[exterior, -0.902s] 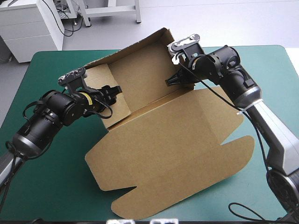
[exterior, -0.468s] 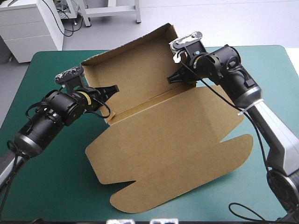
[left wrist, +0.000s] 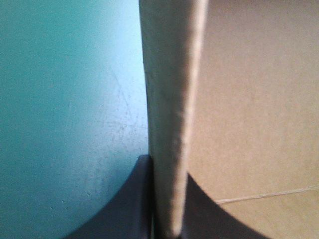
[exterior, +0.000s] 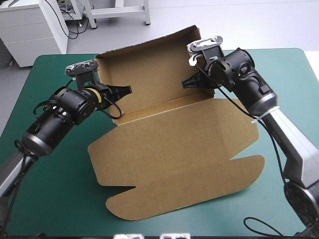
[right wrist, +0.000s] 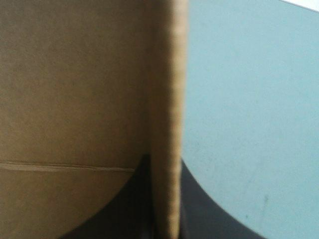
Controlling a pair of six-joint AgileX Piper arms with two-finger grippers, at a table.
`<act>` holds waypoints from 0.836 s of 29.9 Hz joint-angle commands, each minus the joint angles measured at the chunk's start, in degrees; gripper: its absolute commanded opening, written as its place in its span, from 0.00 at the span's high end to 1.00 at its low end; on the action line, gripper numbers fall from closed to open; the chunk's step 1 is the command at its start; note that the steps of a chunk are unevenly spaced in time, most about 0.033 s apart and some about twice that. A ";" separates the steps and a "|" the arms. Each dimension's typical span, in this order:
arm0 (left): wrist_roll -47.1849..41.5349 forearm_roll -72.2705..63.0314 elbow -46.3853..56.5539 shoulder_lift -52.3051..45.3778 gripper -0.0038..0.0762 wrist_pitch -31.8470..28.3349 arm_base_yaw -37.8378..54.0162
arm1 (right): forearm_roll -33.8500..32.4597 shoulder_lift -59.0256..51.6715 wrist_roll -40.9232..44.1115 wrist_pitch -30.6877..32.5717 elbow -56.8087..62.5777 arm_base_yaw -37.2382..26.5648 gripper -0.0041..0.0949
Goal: Fold the box
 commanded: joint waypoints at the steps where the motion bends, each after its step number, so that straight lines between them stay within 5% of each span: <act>1: 4.97 0.61 -6.13 1.97 0.96 0.98 -0.15 | -4.84 -0.18 1.11 4.22 -1.64 -0.46 0.97; 12: 20.56 -2.15 -14.36 17.36 0.96 13.61 -0.15 | -1.56 9.75 1.02 8.80 -1.64 -1.77 0.98; 25: 19.38 1.67 -15.07 23.40 0.96 14.69 -0.03 | 6.35 14.20 -2.51 7.77 -1.64 -5.03 0.98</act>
